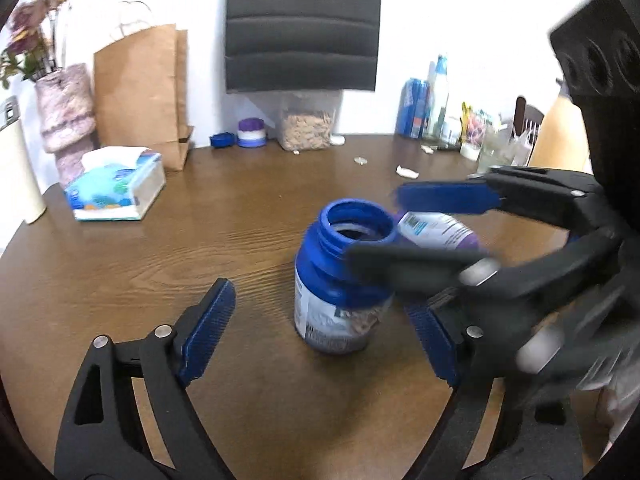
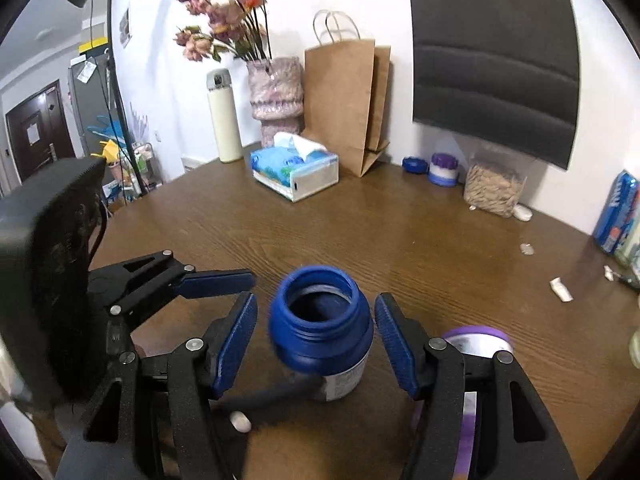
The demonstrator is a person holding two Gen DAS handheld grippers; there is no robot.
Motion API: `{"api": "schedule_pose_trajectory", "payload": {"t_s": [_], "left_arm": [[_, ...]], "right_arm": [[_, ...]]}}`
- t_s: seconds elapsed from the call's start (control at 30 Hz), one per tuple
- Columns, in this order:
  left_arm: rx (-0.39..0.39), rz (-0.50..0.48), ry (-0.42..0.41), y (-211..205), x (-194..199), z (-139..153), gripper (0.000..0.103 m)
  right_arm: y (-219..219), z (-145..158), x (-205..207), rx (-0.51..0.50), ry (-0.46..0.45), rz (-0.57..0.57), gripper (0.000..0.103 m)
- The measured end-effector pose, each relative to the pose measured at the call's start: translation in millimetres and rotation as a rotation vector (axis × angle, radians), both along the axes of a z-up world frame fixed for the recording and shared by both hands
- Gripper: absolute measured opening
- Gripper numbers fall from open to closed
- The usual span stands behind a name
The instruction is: Flip cup upright
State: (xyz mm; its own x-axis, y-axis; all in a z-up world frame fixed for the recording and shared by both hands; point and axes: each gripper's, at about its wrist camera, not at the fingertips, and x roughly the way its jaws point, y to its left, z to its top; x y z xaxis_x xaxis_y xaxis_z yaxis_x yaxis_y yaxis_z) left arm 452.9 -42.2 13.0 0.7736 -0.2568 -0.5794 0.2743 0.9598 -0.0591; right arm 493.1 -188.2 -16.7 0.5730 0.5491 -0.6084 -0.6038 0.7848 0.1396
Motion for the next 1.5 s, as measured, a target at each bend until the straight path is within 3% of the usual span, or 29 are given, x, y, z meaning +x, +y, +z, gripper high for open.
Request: {"api": "schedule_pose_trajectory", "payload": {"t_s": [0.07,0.13,0.17,0.3,0.4,0.53,0.93,1.2,1.3,1.37,1.5], "left_arm": [[0.011,0.014,-0.027,8,-18,14,0.087],[0.027,0.063,-0.073,22,-44,29,0.097],[0.027,0.087,-0.090,29,-54,34,0.103],[-0.018,0.264,-0.126,66,-96,57,0.103],[-0.073,0.330,-0.130,80,-122,67,0.103],[-0.058,0.381,-0.189,75,-170,74,0.103],[0.043,0.350,-0.358,41,-289,83,0.103],[0.088,0.315,-0.384,27,-330,73,0.103],[0.079,0.300,-0.462,25,-358,64,0.103],[0.064,0.315,-0.518,26,-379,53,0.103],[-0.016,0.343,-0.447,33,-396,36,0.103]], "right_arm": [[-12,16,-14,0.021,-0.018,-0.013,0.070],[-31,33,-34,0.059,-0.029,-0.037,0.081],[-45,42,-47,0.079,-0.031,-0.064,0.082],[-85,60,-88,0.056,-0.041,-0.204,0.082],[-105,63,-111,0.015,-0.037,-0.327,0.082],[-113,63,-145,0.031,-0.034,-0.379,0.082],[-85,63,-253,0.035,-0.069,-0.349,0.083],[-70,57,-316,0.053,-0.123,-0.301,0.083],[-72,52,-337,0.069,-0.160,-0.328,0.083],[-70,48,-355,0.043,-0.237,-0.327,0.083],[-63,32,-385,-0.007,-0.293,-0.334,0.083]]}}
